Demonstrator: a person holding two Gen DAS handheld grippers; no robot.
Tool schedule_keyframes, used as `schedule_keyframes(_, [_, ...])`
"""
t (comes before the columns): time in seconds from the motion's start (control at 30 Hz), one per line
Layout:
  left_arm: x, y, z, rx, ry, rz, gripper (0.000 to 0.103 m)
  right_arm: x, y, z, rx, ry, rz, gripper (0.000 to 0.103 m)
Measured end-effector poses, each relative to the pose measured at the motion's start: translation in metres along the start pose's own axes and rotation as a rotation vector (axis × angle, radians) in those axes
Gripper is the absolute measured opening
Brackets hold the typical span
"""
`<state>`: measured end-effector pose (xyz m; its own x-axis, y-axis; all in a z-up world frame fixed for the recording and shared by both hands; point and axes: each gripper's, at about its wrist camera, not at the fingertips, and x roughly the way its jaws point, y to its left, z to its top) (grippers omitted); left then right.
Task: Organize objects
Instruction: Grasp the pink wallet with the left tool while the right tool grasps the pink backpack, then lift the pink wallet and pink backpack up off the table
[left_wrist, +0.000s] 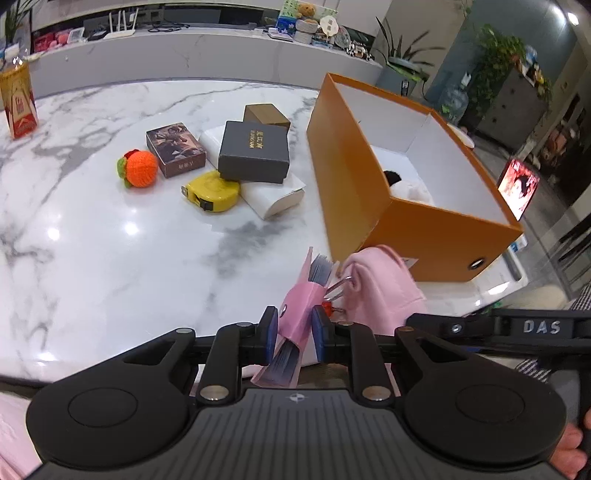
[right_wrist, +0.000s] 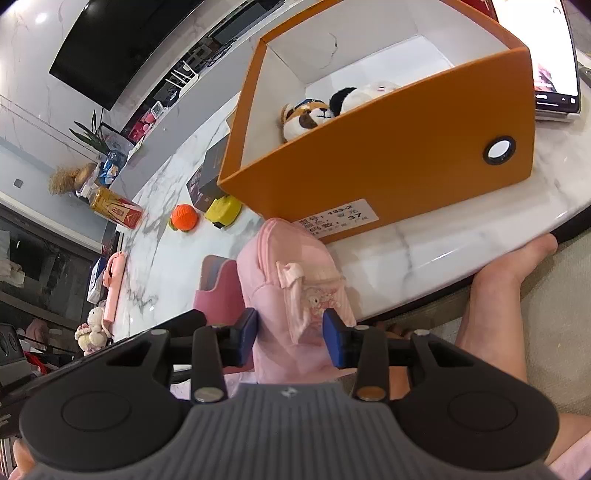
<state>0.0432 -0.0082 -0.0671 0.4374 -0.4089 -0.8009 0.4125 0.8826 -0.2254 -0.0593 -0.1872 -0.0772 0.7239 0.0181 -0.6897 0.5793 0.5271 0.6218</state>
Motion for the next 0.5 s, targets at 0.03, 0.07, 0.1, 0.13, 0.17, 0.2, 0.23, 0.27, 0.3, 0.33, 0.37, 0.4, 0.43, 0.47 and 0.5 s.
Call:
schedule_keyframes(0.03, [0.002,-0.001,0.001,0.024,0.009,0.005,0.024,-0.001,0.0,0.0,0.001,-0.001,-0.001,0.042])
schedule_keyframes(0.07, [0.004,-0.002,0.001,0.043,0.017,0.004,0.024,-0.002,0.0,0.0,0.002,-0.001,-0.002,0.042])
schedule_keyframes(0.1, [0.007,-0.002,0.002,0.048,0.023,0.0,0.024,-0.002,0.0,0.0,0.002,-0.002,-0.004,0.042])
schedule_keyframes(0.13, [0.009,-0.001,0.002,0.045,0.028,-0.001,0.024,-0.003,0.001,0.0,-0.003,-0.005,-0.01,0.042])
schedule_keyframes(0.17, [0.011,-0.001,0.003,0.047,0.027,0.004,0.024,-0.004,0.002,0.0,-0.013,-0.009,-0.018,0.042])
schedule_keyframes(0.2, [0.012,0.0,0.004,0.052,0.025,0.009,0.024,-0.005,0.005,-0.001,-0.027,-0.012,-0.028,0.043])
schedule_keyframes(0.23, [0.014,-0.001,0.005,0.056,0.028,0.01,0.024,-0.006,0.007,-0.001,-0.044,-0.016,-0.038,0.044])
schedule_keyframes(0.27, [0.016,-0.001,0.006,0.057,0.032,-0.001,0.024,-0.006,0.009,-0.001,-0.064,-0.019,-0.049,0.044])
schedule_keyframes(0.3, [0.019,-0.002,0.007,0.054,0.04,-0.02,0.026,-0.006,0.011,-0.002,-0.083,-0.023,-0.061,0.045])
schedule_keyframes(0.33, [0.022,-0.002,0.008,0.048,0.049,-0.049,0.027,-0.006,0.013,-0.002,-0.1,-0.025,-0.07,0.045])
schedule_keyframes(0.37, [0.025,-0.003,0.007,0.042,0.058,-0.073,0.03,-0.006,0.014,-0.002,-0.109,-0.024,-0.074,0.045])
schedule_keyframes(0.4, [0.028,-0.005,0.007,0.034,0.065,-0.089,0.032,-0.005,0.013,-0.002,-0.109,-0.023,-0.074,0.045])
schedule_keyframes(0.43, [0.032,-0.007,0.005,0.03,0.072,-0.104,0.033,-0.005,0.012,-0.002,-0.104,-0.02,-0.071,0.045])
schedule_keyframes(0.47, [0.034,-0.01,0.004,0.029,0.072,-0.11,0.034,-0.005,0.01,-0.001,-0.093,-0.019,-0.066,0.045])
schedule_keyframes(0.5, [0.035,-0.012,0.003,0.03,0.068,-0.109,0.034,-0.005,0.008,-0.001,-0.08,-0.018,-0.061,0.045])
